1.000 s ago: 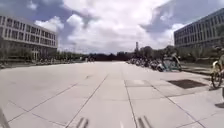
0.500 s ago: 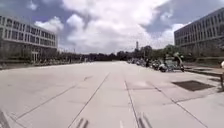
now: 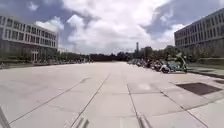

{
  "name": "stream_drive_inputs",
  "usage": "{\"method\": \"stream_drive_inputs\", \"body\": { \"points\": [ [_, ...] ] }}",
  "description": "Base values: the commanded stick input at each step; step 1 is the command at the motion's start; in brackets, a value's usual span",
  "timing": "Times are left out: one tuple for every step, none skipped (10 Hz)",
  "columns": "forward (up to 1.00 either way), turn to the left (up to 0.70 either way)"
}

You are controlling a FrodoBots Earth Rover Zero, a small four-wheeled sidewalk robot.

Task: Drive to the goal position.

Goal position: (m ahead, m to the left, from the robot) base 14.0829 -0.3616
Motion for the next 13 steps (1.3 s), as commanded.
{"method": "stream_drive_inputs", "body": {
  "points": [
    [0.5, 0.0],
    [0.5, 0.0],
    [0.5, 0.0],
    [0.5, 0.0],
    [0.5, 0.0],
    [0.5, 0.0],
    [0.5, 0.0],
    [0.5, 0.0],
    [0.5, 0.0],
    [0.5, 0.0],
    [0.5, 0.0],
    [0.5, 0.0],
    [0.5, 0.0]
  ]
}}
